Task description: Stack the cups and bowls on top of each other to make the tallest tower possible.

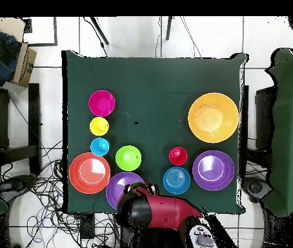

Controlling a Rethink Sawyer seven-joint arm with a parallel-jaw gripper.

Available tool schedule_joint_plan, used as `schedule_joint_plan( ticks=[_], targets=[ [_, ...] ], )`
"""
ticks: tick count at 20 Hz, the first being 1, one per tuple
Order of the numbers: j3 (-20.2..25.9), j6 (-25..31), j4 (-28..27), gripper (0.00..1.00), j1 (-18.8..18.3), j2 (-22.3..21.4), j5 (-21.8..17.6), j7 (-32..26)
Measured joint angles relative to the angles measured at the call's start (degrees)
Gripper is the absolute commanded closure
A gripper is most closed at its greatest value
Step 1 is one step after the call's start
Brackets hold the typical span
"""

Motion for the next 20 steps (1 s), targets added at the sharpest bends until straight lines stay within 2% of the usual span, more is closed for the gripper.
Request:
schedule_joint_plan(
  ticks=[11, 20],
  targets=[
    [0.1, 0.0, 0.0, 0.0, 1.1, -4.2, 0.0, 0.0],
    [0.1, 0.0, 0.0, 0.0, 1.7, -5.9, 0.0, 0.0]
  ],
)
